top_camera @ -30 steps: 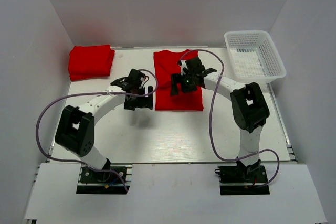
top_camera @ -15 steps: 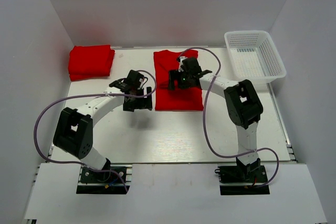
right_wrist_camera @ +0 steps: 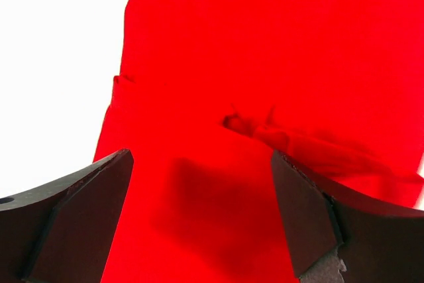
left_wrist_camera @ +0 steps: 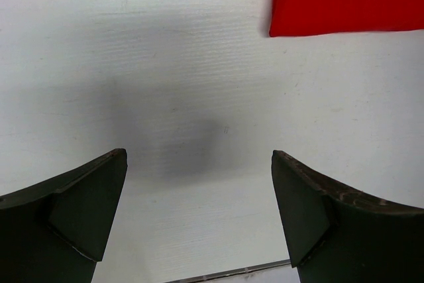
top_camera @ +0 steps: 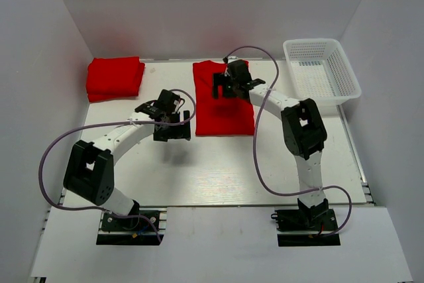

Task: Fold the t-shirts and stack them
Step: Fold the folded rectangular tshirt in 1/3 of the way

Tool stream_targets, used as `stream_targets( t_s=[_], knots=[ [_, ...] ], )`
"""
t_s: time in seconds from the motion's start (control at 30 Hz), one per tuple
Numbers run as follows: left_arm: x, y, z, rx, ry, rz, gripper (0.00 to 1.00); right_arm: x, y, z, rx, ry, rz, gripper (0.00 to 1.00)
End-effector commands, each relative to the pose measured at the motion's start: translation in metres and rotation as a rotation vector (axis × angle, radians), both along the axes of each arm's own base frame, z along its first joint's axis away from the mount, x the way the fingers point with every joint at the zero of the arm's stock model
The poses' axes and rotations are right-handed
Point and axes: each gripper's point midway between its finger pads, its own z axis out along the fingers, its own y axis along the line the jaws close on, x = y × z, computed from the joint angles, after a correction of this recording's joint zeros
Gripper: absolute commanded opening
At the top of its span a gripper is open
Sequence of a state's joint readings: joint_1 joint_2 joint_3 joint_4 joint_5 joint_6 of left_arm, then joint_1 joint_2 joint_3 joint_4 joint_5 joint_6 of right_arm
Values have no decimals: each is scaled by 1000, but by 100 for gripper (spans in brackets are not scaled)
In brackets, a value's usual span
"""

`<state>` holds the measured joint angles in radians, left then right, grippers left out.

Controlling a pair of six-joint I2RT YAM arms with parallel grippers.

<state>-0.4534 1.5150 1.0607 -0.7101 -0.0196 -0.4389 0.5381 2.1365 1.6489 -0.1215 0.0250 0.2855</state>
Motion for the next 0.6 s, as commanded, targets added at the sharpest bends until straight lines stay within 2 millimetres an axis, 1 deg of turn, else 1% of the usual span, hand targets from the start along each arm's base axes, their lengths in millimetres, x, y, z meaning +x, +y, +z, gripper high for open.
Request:
stream_targets(
  t_s=[0.0, 0.03, 0.07, 0.1, 0.13, 0.17, 0.2, 0.23, 0.27, 0.3, 0.33, 0.37, 0.4, 0.43, 0.47, 0.53, 0.57],
  knots=[
    [14, -10, 20, -53, -82, -41, 100, -1, -23, 55, -20, -74, -79, 90],
    [16, -13, 15, -58, -74, -45, 100, -14, -30, 44, -47, -30, -85, 90],
    [26, -20, 21, -81, -106, -50, 100, -24, -40, 58, -46, -44, -101, 90],
    [30, -23, 19, -86, -106, -67, 100, -29, -49, 58, -60, -40, -134, 90],
    [33, -25, 18, -84, -101, -67, 100, -48, -67, 45, -103, 4, -163, 90],
    [42, -32, 15, -79, -105, -88, 100, -54, -77, 55, -97, -3, -202, 90],
    [46, -34, 12, -76, -98, -88, 100, -60, -91, 64, -117, -19, -241, 90],
    [48, -37, 8, -81, -85, -93, 100, -77, -106, 37, -163, 36, -250, 90],
    [56, -42, 9, -89, -98, -107, 100, -86, -113, 42, -157, 42, -276, 90],
    [57, -43, -2, -77, -70, -107, 100, -93, -121, 43, -167, 46, -291, 90],
    [63, -46, -4, -80, -77, -107, 100, -107, -132, 22, -190, 98, -287, 90],
    [65, -47, -9, -78, -73, -107, 100, -114, -136, 16, -193, 122, -296, 90],
    [68, -47, -16, -63, -61, -102, 100, -121, -135, 16, -183, 136, -282, 90],
    [71, -46, -21, -53, -61, -96, 100, -128, -145, 3, -206, 170, -296, 90],
    [73, -47, -23, -51, -58, -96, 100, -135, -147, -4, -211, 202, -301, 90],
    [77, -49, -30, -48, -51, -96, 100, -139, -158, -16, -227, 234, -323, 90],
    [79, -50, -39, -45, -42, -96, 98, -139, -155, -17, -218, 236, -316, 90]
  ],
)
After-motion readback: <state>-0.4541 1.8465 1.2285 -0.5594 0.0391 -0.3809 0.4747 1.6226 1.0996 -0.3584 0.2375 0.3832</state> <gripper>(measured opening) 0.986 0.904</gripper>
